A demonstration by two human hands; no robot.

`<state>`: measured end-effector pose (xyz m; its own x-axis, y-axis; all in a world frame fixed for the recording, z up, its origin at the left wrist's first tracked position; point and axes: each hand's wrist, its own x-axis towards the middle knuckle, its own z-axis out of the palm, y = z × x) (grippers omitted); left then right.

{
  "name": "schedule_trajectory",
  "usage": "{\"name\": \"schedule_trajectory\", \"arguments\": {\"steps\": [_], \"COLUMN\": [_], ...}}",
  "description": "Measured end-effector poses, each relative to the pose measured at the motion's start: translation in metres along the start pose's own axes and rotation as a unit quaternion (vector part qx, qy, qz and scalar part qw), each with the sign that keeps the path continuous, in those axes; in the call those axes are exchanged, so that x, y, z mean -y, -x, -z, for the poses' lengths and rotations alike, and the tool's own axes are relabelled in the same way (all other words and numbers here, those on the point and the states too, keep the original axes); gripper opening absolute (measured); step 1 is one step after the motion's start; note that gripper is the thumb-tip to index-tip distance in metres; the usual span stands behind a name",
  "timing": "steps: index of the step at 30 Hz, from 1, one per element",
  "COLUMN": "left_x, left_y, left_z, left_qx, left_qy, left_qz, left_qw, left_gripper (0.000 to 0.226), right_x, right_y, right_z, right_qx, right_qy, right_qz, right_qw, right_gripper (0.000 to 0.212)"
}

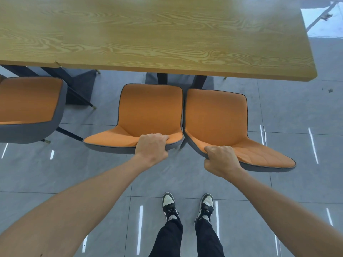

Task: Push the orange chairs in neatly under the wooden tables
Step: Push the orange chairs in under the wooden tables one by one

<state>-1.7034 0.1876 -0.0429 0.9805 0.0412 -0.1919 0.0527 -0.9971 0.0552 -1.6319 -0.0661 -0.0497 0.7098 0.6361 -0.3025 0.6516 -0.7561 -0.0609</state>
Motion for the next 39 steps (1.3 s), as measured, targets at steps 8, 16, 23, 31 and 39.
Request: {"name": "schedule_trajectory", "arguments": {"steps": [8,16,23,31,39], "left_x": [-0.004,-0.003,0.015,0.134,0.365], "left_y": [0.001,0.006,0.059,0.123,0.232], "left_z": [0.003,0.010,0.056,0.117,0.136], "left_qx": [0.022,0.090,0.140,0.194,0.022], "left_qy": [-0.011,0.047,0.118,0.219,0.184], "left_qz": [0.028,0.036,0.055,0.106,0.222], "left_qw": [0.999,0.994,0.982,0.950,0.957], "left_gripper": [0.027,0.058,0.070,0.049,0.058], "right_x": [0.004,0.004,0.024,0.174,0.408], "right_y": [-0.001,-0.005,-0.042,-0.113,-0.187], "right_z": [0.004,0.010,0.064,0.152,0.197], "right_qx": [0.028,0.054,0.231,0.161,0.155], "right_qy": [0.007,-0.065,-0.165,-0.102,-0.028], "right_qz": [-0.026,-0.068,-0.068,0.075,0.165], "right_qw": [0.999,0.994,0.957,0.979,0.974], "right_gripper": [0.016,0.049,0.036,0.044,0.037]}}
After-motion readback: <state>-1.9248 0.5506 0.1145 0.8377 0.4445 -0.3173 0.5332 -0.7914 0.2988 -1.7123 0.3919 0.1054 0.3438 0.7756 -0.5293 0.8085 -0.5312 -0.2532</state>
